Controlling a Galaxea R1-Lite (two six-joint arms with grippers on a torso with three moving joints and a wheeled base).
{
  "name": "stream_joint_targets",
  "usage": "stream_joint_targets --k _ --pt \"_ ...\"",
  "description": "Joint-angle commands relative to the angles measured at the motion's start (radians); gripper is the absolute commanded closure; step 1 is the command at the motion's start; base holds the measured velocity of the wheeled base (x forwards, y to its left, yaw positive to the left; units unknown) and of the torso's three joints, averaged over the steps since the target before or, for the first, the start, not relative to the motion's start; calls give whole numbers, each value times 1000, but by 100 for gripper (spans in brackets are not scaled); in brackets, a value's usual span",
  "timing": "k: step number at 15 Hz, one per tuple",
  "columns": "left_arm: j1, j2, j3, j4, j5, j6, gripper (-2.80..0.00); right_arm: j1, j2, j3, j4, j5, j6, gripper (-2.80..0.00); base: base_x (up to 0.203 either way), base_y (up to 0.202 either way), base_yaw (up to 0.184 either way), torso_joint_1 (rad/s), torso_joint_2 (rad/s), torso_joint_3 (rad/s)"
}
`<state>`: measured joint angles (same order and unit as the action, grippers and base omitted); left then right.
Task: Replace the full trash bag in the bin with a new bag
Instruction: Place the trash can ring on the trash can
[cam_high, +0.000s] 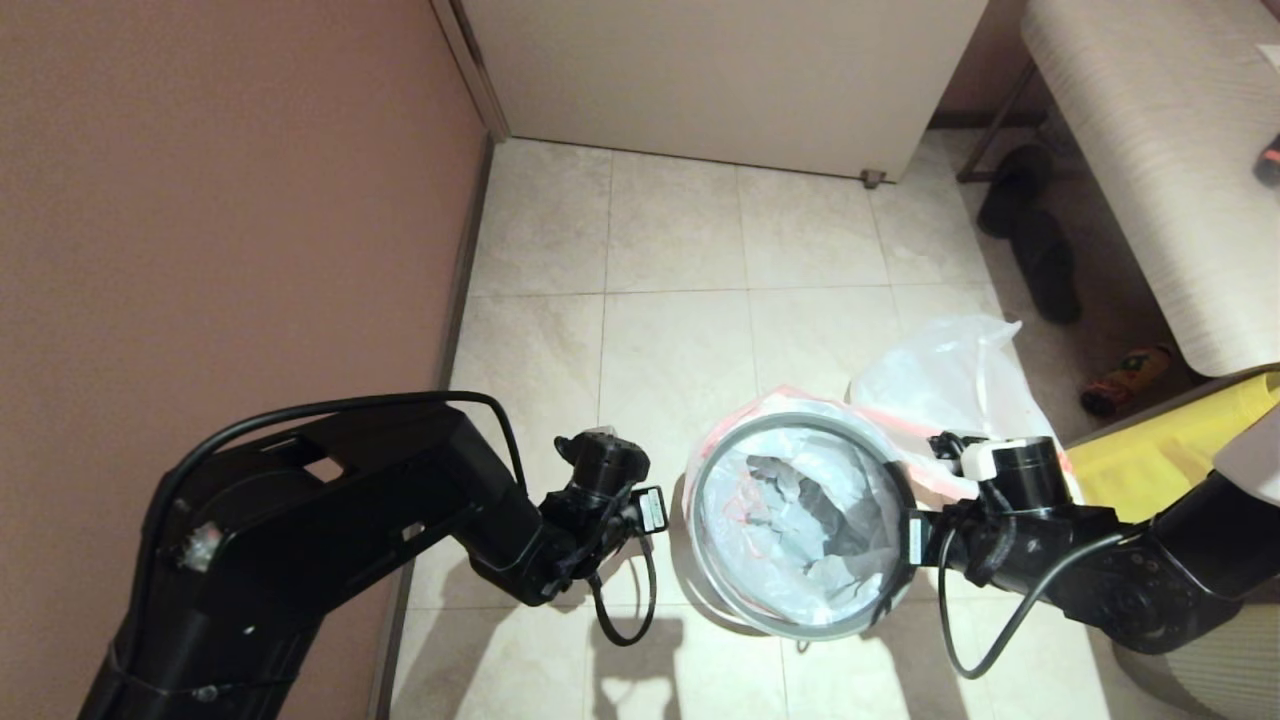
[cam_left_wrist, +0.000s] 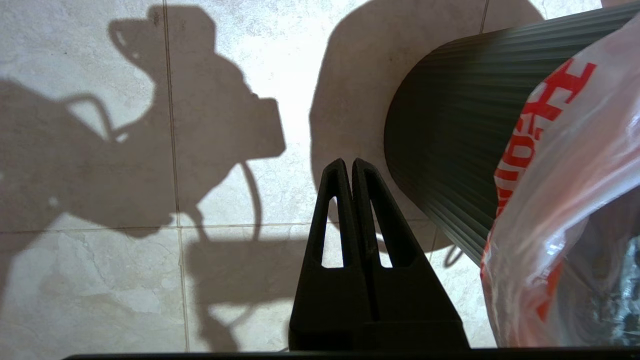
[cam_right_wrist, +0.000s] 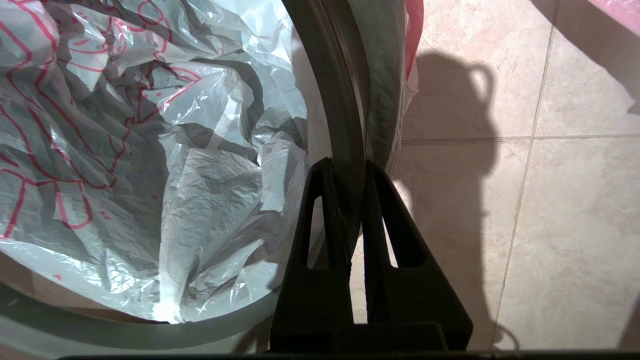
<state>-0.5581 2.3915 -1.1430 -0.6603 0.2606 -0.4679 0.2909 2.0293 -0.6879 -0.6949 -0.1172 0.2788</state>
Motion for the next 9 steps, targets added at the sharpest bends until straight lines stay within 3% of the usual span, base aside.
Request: stream_joint_targets --k 1,3,9 --pt "0 3 0 -4 2 -3 0 1 36 0 -21 -3 2 0 0 0 0 0 0 0" --pt "0 3 0 -4 2 -2 0 -2 54 4 -108 -17 0 0 0 0 0 0 0 0" --pt "-2 5 0 -4 2 -2 0 16 -40 64 -117 -36 -4 0 0 0 0 0 0 0"
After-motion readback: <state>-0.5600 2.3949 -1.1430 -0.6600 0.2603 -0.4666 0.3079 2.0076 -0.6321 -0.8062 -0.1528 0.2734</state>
